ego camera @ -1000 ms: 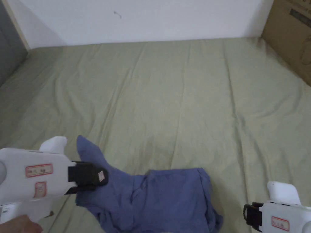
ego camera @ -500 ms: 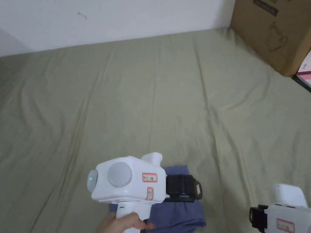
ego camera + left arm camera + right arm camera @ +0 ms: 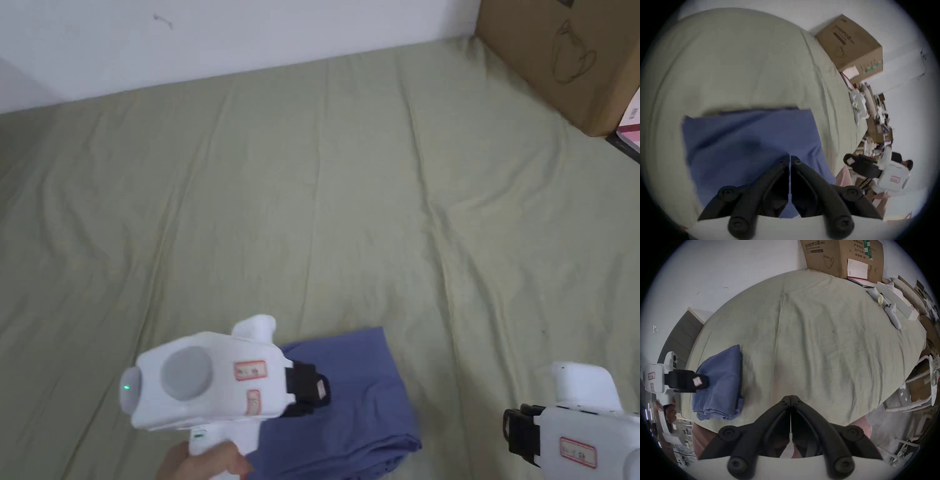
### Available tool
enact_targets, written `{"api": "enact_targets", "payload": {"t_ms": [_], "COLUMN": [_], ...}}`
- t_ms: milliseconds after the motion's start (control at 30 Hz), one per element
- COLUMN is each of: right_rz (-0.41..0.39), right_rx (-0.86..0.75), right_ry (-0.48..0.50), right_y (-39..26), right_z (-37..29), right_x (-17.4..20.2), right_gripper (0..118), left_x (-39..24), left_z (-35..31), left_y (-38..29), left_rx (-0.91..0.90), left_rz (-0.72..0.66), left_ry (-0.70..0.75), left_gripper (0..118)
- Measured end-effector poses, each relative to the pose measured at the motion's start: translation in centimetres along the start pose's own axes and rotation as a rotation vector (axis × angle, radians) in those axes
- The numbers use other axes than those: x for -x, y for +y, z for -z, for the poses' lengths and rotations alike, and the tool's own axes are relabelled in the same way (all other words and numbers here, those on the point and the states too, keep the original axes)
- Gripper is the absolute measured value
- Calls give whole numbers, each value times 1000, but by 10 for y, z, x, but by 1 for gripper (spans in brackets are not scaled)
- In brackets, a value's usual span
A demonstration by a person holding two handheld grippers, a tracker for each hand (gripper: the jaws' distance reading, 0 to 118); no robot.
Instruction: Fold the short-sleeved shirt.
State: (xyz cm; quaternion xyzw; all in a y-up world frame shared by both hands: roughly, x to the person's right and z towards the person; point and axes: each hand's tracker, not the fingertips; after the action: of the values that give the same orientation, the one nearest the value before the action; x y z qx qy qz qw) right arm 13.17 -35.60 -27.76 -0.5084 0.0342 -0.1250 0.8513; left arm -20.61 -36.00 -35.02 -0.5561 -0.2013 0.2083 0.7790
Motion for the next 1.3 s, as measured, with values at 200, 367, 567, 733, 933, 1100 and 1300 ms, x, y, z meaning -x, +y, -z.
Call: {"api": "enact_targets", "payload": {"t_ms": [200, 367, 567, 733, 933, 1100, 1300], "right_rz": [5, -5, 11, -56, -195, -300, -333], "right_rx": [2, 19, 11, -29, -98, -83, 140], "right_ry": [-1, -21, -21, -17, 93, 156, 126], "right_y": [-4, -8, -8, 6, 29, 39, 27], "right_z": [-2, -1, -9, -21, -27, -1, 84], "right_x": [-3, -4, -3, 15, 72, 128, 158], "right_gripper": [1, 1, 1, 1, 1, 1, 1], "left_x": [-54, -80, -76, -51, 15, 81, 109], "left_z": [54, 76, 81, 13, -101, -133, -127], "left_y": [-20, -21, -27, -21, -38, -63, -84], "left_rx": [115, 136, 135, -9, -199, -243, -259], "left_rz": [105, 210, 181, 143, 12, -132, -251], "left_ry": [-12, -46, -86, -144, -167, -54, -105], "left_gripper": [0, 0, 0, 0, 0, 0, 1]}}
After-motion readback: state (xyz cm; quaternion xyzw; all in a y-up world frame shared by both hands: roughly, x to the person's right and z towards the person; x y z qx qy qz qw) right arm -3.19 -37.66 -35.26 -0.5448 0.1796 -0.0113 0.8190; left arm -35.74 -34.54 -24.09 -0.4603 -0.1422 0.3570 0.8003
